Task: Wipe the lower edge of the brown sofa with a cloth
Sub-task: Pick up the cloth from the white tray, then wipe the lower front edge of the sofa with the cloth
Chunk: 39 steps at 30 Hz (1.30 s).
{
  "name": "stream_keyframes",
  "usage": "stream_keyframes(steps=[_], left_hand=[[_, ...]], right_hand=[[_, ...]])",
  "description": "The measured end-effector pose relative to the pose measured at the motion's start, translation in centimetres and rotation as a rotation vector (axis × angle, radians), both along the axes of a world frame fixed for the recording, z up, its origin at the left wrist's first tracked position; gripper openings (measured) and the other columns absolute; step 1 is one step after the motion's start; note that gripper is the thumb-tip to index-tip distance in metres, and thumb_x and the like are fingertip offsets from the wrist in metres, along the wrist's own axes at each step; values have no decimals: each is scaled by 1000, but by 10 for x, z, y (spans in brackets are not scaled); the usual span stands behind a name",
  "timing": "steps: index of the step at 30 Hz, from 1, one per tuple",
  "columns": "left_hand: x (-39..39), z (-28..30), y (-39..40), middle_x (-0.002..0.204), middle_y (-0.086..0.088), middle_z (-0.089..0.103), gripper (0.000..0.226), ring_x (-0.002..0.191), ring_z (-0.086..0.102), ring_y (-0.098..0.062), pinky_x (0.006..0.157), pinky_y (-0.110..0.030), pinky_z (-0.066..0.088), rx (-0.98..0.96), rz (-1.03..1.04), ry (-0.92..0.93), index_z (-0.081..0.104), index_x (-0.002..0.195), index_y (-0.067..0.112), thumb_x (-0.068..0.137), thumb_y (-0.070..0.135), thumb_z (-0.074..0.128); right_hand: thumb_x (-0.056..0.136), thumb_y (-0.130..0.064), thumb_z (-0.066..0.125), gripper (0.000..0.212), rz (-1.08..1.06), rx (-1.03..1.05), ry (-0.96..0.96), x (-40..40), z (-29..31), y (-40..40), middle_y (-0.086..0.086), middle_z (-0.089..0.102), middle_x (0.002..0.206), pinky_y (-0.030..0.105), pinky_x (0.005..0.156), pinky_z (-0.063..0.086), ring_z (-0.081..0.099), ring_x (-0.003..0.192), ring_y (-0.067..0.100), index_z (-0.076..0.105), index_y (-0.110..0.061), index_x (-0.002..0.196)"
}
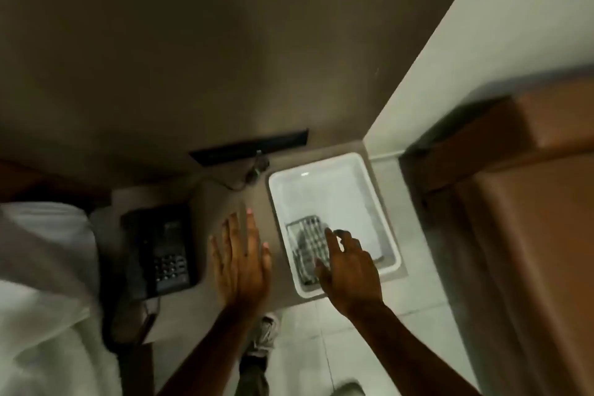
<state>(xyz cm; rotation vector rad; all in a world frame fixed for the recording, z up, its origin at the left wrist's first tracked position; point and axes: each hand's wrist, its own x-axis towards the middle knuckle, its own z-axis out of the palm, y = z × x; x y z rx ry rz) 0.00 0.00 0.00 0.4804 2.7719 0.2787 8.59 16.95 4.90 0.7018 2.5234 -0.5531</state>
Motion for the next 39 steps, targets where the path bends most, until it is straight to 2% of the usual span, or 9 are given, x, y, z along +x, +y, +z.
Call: stream_keyframes(steps=[5, 9, 16, 19, 22, 29, 34, 37, 39], left_hand=[[4, -104, -7, 185, -22, 21, 75, 173, 21, -43, 141, -68, 15, -41, -5, -69, 24, 177, 15, 111, 49, 22], [12, -127, -3, 187, -22, 11, 77, 175, 12, -43, 142, -66, 13, -79, -53, -13, 19, 178, 15, 111, 51, 18], [2, -115, -2, 182, -26, 29, 71, 170, 27, -46, 138, -71, 27, -39, -19, 37, 33, 175, 11, 111, 39, 47], [-8, -94, 0, 180, -28, 33, 73, 168, 31, -48, 136, -73, 30, -46, -42, 28, 33, 175, 8, 111, 44, 36], [-23, -65, 11, 178, -30, 35, 72, 166, 33, -50, 136, -73, 28, -12, -109, 106, 36, 173, 5, 112, 44, 34], [-4, 31, 122, 176, -27, 40, 66, 165, 39, -46, 136, -68, 32, 135, -490, 362, 35, 172, 5, 115, 38, 44], [107, 94, 245, 177, -24, 41, 63, 166, 38, -44, 136, -68, 35, 245, -859, 369, 34, 173, 8, 119, 38, 37], [206, 121, 305, 175, -26, 42, 64, 164, 40, -45, 134, -69, 36, 275, -1149, 344, 30, 173, 9, 117, 40, 36], [285, 135, 338, 174, -26, 44, 67, 163, 42, -44, 133, -68, 35, 298, -1369, 297, 33, 172, 8, 113, 39, 40]], right_hand=[[98, -53, 53, 79, -179, 38, 15, -23, -100, -16, 8, 43, 154, 45, 103, 48, 49, 134, 29, 24, -14, 160], [92, -48, 68, 79, -298, 34, 46, -29, -123, -16, 11, 52, 138, 46, 95, 54, 54, 124, 30, 34, -12, 153], [86, -26, 81, 60, -570, -133, 76, -46, -113, -12, 11, 51, 133, 40, 88, 55, 57, 121, 31, 53, -11, 136], [89, -26, 77, 47, -571, -158, 81, -46, -103, -15, 10, 66, 124, 31, 71, 48, 69, 108, 32, 52, -13, 127], [96, -29, 70, 37, -492, -148, 162, -39, -77, -8, 9, 78, 108, 26, 67, 40, 76, 93, 33, 52, -14, 123], [105, -28, 54, 48, -576, -45, 413, 41, 11, 60, 9, 68, 129, 40, 94, 55, 66, 111, 29, 45, -21, 152], [102, -15, 61, 53, -1019, -59, 608, 181, 57, 108, 10, 62, 138, 36, 89, 62, 72, 108, 30, 46, -20, 152], [105, -18, 54, 53, -1325, -101, 674, 282, 60, 107, 6, 56, 148, 37, 101, 58, 66, 122, 24, 40, -23, 156], [107, -23, 50, 52, -1600, -167, 720, 352, 55, 98, 0, 55, 152, 25, 108, 52, 62, 129, 17, 36, -26, 158]])
